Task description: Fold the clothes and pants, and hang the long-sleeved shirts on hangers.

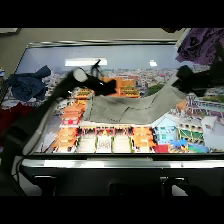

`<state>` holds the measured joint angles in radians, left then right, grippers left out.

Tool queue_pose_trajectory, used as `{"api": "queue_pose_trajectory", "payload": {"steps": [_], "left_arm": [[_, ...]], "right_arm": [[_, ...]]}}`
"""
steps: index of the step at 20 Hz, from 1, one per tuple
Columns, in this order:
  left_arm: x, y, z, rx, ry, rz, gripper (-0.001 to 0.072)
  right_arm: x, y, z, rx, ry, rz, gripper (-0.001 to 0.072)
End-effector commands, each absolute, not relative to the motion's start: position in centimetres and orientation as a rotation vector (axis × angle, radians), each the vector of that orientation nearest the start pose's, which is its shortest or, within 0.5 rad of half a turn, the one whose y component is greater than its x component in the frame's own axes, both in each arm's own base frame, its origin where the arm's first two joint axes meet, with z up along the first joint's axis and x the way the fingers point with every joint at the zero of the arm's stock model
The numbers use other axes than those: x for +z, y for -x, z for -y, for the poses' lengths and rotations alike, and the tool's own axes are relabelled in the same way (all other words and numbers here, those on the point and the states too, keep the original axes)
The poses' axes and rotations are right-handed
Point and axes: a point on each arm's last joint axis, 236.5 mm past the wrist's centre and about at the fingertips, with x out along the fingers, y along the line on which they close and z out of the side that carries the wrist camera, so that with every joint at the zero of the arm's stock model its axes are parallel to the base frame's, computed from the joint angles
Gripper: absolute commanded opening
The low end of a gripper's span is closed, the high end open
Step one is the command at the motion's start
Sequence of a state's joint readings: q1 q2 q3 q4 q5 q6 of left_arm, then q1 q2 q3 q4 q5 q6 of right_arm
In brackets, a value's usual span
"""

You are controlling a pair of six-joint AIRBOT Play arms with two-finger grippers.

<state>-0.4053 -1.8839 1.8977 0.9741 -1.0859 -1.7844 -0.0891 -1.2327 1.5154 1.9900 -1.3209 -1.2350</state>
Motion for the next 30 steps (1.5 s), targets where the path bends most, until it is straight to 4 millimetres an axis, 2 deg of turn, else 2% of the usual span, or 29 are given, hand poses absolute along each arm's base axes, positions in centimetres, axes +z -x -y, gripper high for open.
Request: {"api": "queue_pose_trajectory", "payload": {"steps": [1,2,4,6,9,12,15,26,30], "left_arm": [[7.6,-49.3,18.5,-0.31,0.354,-1.221,0.0019],[8.6,-49.4,15.6,-0.274,0.365,-1.21,0.0019],[10.0,-49.3,11.4,-0.226,0.382,-1.196,0.002],[10.4,-48.9,8.4,-0.18,0.409,-1.206,0.002],[10.0,-48.4,5.5,-0.135,0.433,-1.232,0.002],[10.0,-48.4,4.3,-0.123,0.435,-1.231,0.002],[10.0,-48.5,4.1,-0.119,0.438,-1.229,0.002],[10.0,-48.4,4.1,-0.12,0.438,-1.23,0.0021],[9.8,-48.5,4.1,-0.119,0.438,-1.233,0.002]], "right_arm": [[16.4,-42.8,-13.5,0.134,-0.699,-1.029,0.0032],[15.9,-43.1,-15.9,0.153,-0.707,-1.034,0.0032],[14.6,-43.8,-20.9,0.202,-0.727,-1.041,0.0033],[12.6,-44.4,-25.2,0.234,-0.753,-1.053,0.0033],[9.5,-45.1,-30.1,0.26,-0.797,-1.071,0.0033],[7.6,-45.2,-33.6,0.293,-0.841,-1.085,0.0033],[6.2,-44.5,-34.9,0.299,-0.844,-1.123,0.0033],[4.8,-41.6,-35.2,0.295,-0.825,-1.269,0.0033],[4.3,-42.8,-35.3,0.291,-0.833,-1.23,0.0034]]}}
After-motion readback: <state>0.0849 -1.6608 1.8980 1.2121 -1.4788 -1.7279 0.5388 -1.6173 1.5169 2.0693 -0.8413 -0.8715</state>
